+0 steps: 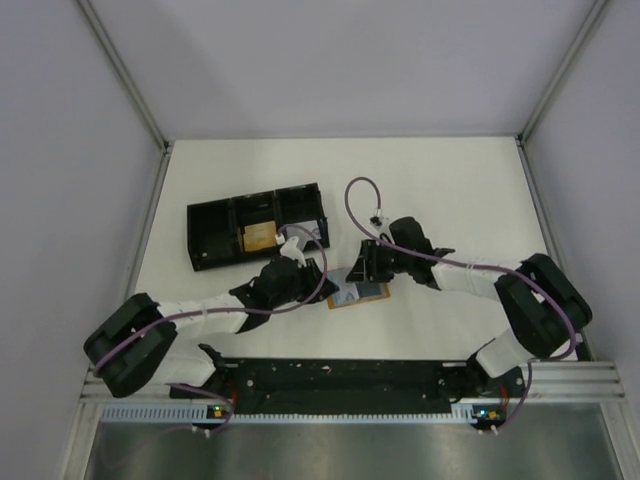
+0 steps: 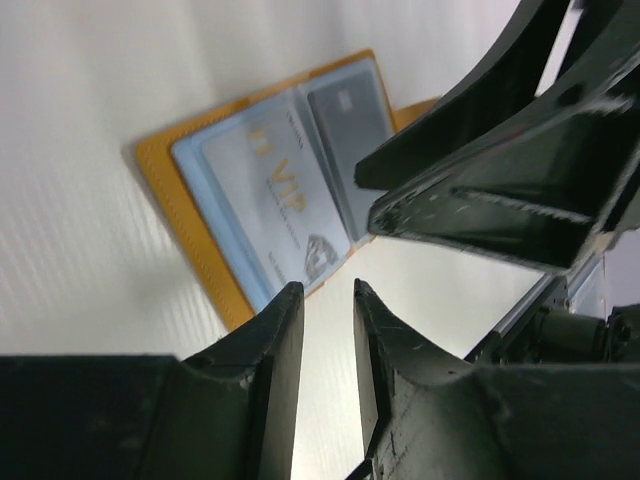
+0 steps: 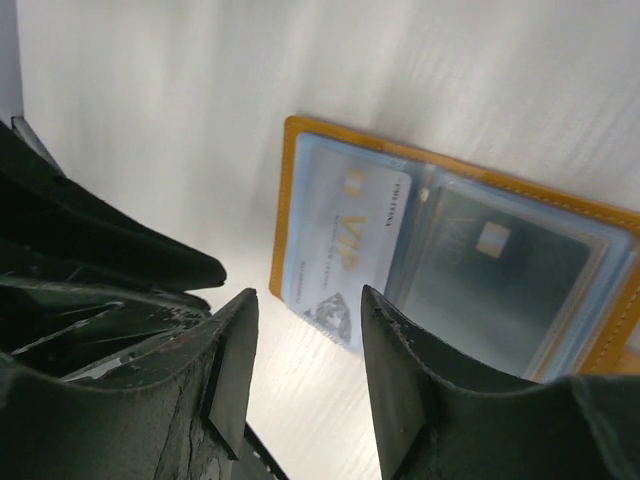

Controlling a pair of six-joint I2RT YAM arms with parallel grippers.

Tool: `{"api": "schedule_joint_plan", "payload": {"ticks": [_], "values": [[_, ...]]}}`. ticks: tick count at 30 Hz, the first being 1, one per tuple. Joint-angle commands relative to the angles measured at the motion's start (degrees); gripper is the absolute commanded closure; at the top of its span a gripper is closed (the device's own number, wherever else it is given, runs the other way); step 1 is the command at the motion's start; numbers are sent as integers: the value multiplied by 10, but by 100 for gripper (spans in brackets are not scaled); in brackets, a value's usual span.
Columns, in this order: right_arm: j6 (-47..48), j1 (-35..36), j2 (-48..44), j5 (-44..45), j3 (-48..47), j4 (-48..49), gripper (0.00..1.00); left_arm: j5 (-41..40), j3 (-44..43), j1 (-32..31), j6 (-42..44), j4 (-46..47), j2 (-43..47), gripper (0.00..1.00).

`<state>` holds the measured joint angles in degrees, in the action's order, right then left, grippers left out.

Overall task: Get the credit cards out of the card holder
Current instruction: Remove the credit card from the card holder.

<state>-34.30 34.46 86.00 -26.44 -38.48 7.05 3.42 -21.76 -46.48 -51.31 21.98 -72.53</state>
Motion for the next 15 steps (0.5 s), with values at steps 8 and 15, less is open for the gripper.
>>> {"api": "schedule_joint_plan", "payload": {"ticks": [8,15], "values": [[6,-30,83,-12,-20,68,60,63,-101,52,24,67,-168,80],[-11,-33,112,-57,2,121,64,70,-74,53,-5,85,-211,92]]}}
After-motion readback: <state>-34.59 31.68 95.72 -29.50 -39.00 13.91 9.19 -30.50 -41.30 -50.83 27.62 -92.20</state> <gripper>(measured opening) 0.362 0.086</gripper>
